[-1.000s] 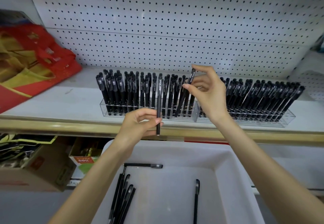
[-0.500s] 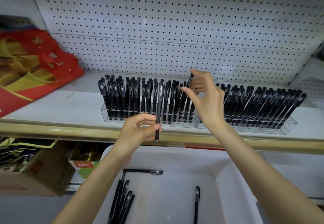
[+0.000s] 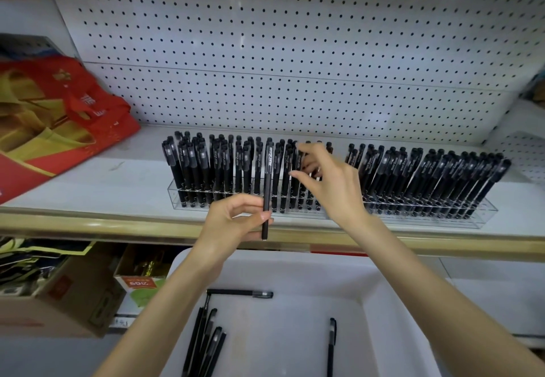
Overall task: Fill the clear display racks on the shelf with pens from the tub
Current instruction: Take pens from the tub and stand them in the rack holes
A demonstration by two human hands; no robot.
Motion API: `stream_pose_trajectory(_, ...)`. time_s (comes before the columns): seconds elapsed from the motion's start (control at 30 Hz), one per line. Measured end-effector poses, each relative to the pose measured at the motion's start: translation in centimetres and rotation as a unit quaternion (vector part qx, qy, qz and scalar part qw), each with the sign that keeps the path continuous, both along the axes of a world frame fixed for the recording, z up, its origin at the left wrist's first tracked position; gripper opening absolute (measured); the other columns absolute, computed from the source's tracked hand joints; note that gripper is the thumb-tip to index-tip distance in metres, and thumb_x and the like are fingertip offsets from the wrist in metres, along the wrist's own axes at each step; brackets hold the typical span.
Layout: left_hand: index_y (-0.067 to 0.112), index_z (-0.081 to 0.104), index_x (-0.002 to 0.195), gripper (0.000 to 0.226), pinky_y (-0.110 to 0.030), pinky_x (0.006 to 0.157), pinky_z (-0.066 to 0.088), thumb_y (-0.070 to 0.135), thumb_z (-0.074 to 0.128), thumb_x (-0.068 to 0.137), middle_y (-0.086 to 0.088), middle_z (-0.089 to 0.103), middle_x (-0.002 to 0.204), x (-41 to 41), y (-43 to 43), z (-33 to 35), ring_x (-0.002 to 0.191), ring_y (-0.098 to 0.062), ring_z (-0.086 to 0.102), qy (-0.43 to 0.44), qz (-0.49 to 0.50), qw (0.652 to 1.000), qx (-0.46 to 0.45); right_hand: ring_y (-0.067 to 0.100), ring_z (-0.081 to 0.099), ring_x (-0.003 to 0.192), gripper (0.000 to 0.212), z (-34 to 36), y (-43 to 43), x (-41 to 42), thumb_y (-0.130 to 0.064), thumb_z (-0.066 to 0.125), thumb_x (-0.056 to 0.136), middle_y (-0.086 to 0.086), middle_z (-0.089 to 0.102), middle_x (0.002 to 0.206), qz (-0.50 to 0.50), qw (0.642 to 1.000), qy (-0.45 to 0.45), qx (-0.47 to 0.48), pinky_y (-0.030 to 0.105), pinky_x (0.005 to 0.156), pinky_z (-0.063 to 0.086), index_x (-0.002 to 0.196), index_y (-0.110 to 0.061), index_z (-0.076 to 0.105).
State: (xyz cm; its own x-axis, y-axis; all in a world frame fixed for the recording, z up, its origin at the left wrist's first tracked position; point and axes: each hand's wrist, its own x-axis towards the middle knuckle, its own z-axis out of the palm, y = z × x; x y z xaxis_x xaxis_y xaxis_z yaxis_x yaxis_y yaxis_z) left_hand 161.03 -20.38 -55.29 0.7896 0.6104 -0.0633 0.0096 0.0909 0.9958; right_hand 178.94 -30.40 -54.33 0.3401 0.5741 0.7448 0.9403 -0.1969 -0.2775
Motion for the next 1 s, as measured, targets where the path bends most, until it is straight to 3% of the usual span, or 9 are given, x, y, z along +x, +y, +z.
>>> stream_pose_trajectory(0.13,0.007,0.068,0.095,0.012,-0.034,0.075,0.059,0.006,0.069,0.083,-0.009,0.072,0.090,0.0,0.1,-0.1,0.088,-0.023,0.071,0.002,0.000,1.000,0.001,0.007,0.061,0.070,0.043,-0.9,-0.1,0.1,-0.025,0.078,0.077,-0.003,0.066,0.087,-0.002,1.000,-0.022,-0.017,0.029,0.053,0.055,0.116,-0.014,0.061)
stream_pose_trajectory(0.27,0.010,0.068,0.093,0.010,-0.032,0.073,0.058,0.005,0.069,0.084,-0.003,0.073,0.084,0.2,0.2,0.0,0.087,-0.021,0.071,0.007,0.001,1.000,0.005,-0.004,0.038,0.070,0.042,-0.8,0.2,0.3,-0.026,0.080,0.075,-0.003,0.059,0.086,-0.031,0.998,-0.047,-0.007,0.018,0.049,0.040,0.112,-0.014,0.064)
stream_pose_trajectory(0.4,0.012,0.069,0.091,0.010,-0.028,0.069,0.058,0.005,0.069,0.084,-0.001,0.073,0.083,0.3,0.1,0.0,0.086,-0.019,0.071,0.006,0.004,1.000,0.015,0.003,0.042,0.069,0.044,-0.8,0.3,0.4,-0.026,0.081,0.074,-0.001,0.058,0.084,-0.035,0.998,-0.052,-0.013,0.023,0.047,0.044,0.113,-0.014,0.063)
stream_pose_trajectory(0.57,0.014,0.070,0.087,0.010,-0.025,0.067,0.057,0.005,0.069,0.083,0.002,0.073,0.081,0.1,0.3,-0.1,0.083,-0.015,0.071,0.005,0.014,1.000,0.022,0.001,0.039,0.070,0.047,-0.5,0.0,0.7,-0.031,0.077,0.077,-0.003,0.057,0.087,-0.037,0.998,-0.043,-0.031,0.026,0.047,0.048,0.118,-0.015,0.062)
stream_pose_trajectory(0.73,0.013,0.070,0.089,0.010,-0.034,0.077,0.058,0.006,0.070,0.082,0.000,0.073,0.083,0.3,0.2,-0.3,0.086,-0.018,0.071,0.007,0.014,1.000,0.023,0.006,0.046,0.061,0.048,0.7,-0.9,0.6,-0.041,0.064,0.086,-0.012,0.050,0.086,-0.019,0.998,0.030,-0.048,0.029,0.060,0.053,0.127,-0.019,0.056)
stream_pose_trajectory(0.87,0.010,0.070,0.092,0.010,-0.040,0.083,0.056,0.007,0.071,0.082,-0.005,0.074,0.085,0.5,0.0,-0.5,0.090,-0.023,0.070,0.009,0.002,0.999,0.038,0.009,0.051,0.061,0.032,2.0,-1.5,0.0,-0.034,0.067,0.086,-0.008,0.053,0.079,0.017,0.992,0.126,0.000,0.022,0.066,0.048,0.115,-0.020,0.065)
stream_pose_trajectory(1.0,0.004,0.068,0.097,0.016,-0.037,0.080,0.058,0.005,0.070,0.082,-0.006,0.073,0.085,1.1,-0.8,-0.4,0.089,-0.025,0.070,-0.001,-0.017,0.999,0.045,0.004,0.059,0.073,0.030,2.9,-2.1,-1.7,-0.025,0.072,0.083,-0.008,0.064,0.083,0.112,0.953,0.282,-0.009,0.022,0.070,0.052,0.110,-0.032,0.061)
